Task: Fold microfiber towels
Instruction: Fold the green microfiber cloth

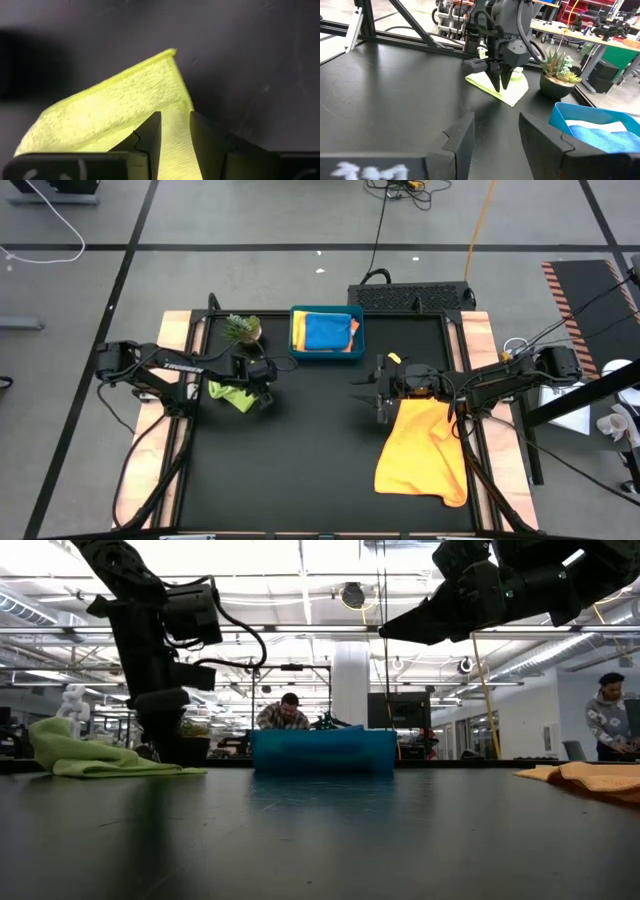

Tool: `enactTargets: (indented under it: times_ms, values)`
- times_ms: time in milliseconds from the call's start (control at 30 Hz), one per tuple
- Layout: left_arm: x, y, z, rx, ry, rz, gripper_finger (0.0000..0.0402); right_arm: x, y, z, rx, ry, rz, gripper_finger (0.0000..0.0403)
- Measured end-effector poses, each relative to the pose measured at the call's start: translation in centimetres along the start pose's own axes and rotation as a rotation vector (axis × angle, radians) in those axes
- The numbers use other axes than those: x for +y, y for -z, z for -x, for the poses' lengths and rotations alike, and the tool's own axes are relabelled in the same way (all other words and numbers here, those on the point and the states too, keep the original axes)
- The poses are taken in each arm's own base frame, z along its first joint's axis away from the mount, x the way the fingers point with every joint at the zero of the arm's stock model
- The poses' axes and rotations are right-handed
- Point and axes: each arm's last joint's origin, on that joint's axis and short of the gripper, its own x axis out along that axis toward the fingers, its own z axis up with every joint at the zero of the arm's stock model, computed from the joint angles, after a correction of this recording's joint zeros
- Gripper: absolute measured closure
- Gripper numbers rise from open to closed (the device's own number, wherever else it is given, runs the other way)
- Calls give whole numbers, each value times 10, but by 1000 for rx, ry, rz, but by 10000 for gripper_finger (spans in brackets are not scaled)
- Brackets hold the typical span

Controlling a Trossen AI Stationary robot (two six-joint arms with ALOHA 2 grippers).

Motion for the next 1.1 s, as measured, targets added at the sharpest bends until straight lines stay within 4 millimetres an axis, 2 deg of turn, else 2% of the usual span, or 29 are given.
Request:
enactTargets:
  times_ms: [300,533,733,1100]
  values:
    - [1,6,-3,28,-16,30,237,0,0,0,0,0,0,257]
    - [-1,2,-3,-4,35,57,199,1,4,-3,19,-3,1,257]
    - [-1,-2,-3,-44,28,61,193,2,9,-9,25,-4,1,257]
    - [4,4,-5,11,-35,90,192,3,12,-13,22,-4,-3,257]
